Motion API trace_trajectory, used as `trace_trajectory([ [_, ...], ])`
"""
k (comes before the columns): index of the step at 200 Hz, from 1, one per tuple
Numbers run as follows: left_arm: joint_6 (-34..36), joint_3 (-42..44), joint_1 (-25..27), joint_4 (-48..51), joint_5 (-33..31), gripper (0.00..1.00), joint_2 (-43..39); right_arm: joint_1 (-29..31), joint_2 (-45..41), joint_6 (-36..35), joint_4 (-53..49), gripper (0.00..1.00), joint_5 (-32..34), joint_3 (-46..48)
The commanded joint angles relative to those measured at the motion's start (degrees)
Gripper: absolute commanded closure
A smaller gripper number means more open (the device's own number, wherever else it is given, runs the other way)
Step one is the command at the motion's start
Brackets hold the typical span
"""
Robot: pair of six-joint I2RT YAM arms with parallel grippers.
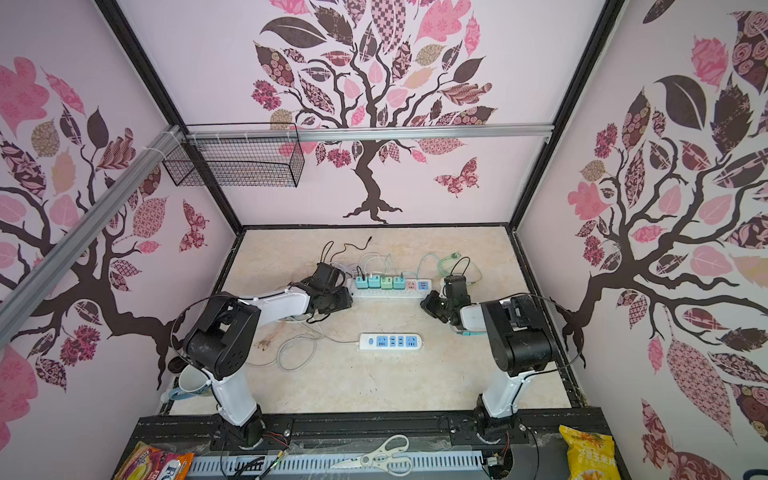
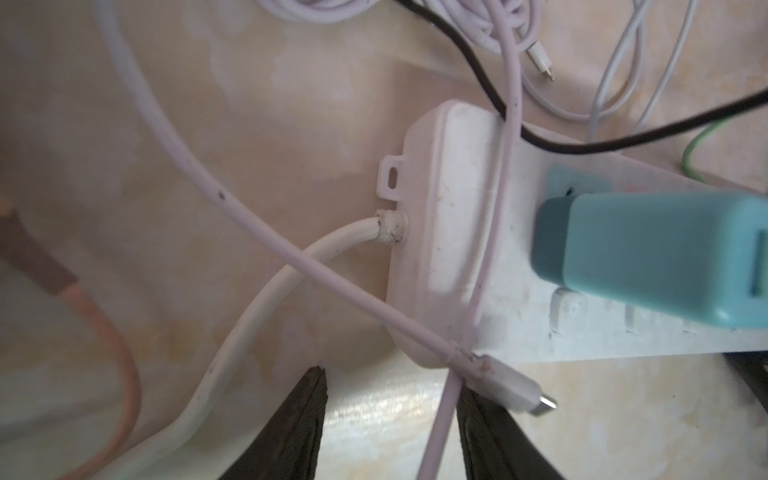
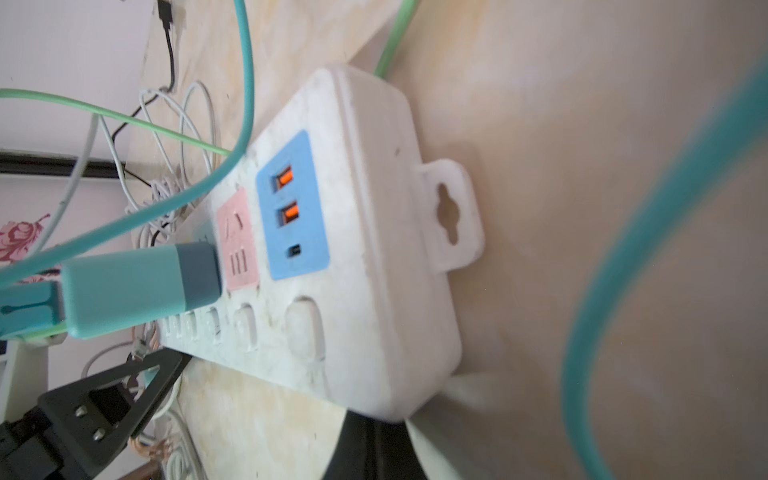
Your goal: Insert the plug
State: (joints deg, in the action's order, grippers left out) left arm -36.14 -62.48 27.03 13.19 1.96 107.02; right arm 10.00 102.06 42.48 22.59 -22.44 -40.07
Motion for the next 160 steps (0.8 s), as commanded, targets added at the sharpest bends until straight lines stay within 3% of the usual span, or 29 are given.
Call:
trace_trajectory([
  [1, 2.70, -3.79, -1.26, 2.40, -1.96, 0.46, 4.05, -0.16, 5.31, -0.38, 0.88, 0.99, 2.51, -4.99],
  [84, 5.13, -10.56, -2.42, 5.05, -1.43, 0.46, 8.49, -0.16, 10.22, -2.18, -0.06, 0.85, 1.90, -11.65],
  [115, 5.14, -9.02, -2.42, 4.82, 1.47, 0.45, 5.51, -0.16, 5.84, -2.80, 1.02, 0.72, 2.31, -7.58],
  [160, 3.36, -4.29, -2.24, 4.37, 6.25, 0.39, -3.08, -0.18, -2.54, -8.44, -5.36, 0.46, 2.05, -3.46],
])
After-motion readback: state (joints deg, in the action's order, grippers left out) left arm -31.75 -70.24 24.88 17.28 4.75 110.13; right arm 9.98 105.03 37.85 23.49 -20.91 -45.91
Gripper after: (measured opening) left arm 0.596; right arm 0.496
